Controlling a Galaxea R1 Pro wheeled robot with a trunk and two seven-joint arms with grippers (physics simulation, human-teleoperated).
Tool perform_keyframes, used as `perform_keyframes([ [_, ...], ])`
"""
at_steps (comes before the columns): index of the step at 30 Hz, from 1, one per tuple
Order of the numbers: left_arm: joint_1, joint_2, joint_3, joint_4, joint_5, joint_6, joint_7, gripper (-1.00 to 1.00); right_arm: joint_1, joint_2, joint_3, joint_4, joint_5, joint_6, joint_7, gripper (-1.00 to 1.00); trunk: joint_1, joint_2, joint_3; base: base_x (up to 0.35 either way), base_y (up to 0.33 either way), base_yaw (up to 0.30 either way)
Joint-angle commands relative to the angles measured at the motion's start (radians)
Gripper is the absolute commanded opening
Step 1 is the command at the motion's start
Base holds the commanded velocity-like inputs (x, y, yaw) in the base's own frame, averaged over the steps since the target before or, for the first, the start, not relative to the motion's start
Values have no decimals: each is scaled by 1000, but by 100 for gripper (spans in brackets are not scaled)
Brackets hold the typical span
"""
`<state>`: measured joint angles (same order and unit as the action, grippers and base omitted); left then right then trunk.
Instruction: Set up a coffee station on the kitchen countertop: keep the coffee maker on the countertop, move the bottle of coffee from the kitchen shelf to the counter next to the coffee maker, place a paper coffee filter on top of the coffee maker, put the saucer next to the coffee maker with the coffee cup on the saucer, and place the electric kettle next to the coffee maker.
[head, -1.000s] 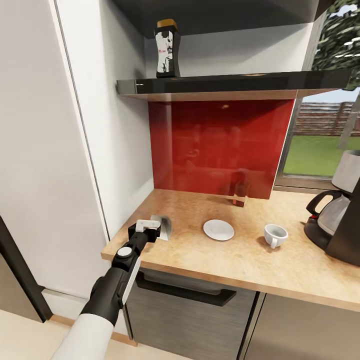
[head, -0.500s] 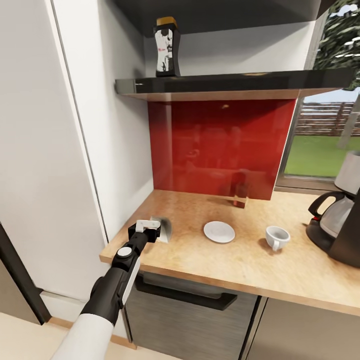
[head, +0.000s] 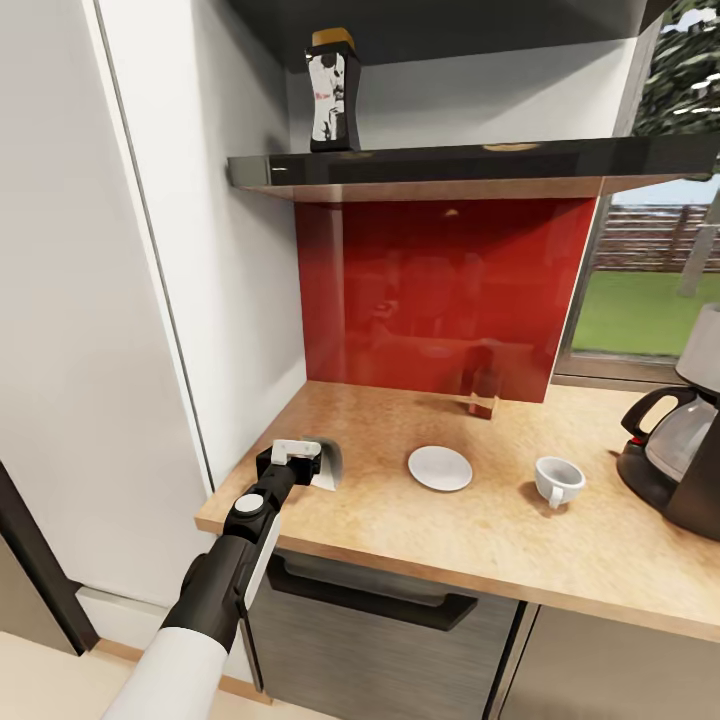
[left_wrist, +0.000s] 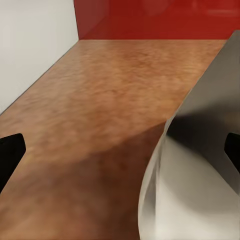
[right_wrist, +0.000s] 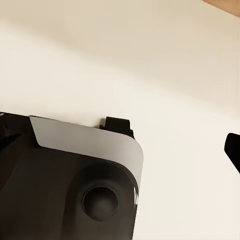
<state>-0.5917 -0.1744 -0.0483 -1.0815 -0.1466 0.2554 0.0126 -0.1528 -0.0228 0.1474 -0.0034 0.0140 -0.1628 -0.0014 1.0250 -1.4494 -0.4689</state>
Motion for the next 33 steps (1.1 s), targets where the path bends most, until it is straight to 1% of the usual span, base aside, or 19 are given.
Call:
perform_keyframes([
  [1,0,0,-1,-1,-10,5,1,100,-1,0,5,1,1,-3,0,100,0,-1,-1,4,0,0],
  [33,0,0,-1,0,-10,5,1,100,-1,0,5,0,1,-3,0,100,0,-1,-1,10,0,0],
])
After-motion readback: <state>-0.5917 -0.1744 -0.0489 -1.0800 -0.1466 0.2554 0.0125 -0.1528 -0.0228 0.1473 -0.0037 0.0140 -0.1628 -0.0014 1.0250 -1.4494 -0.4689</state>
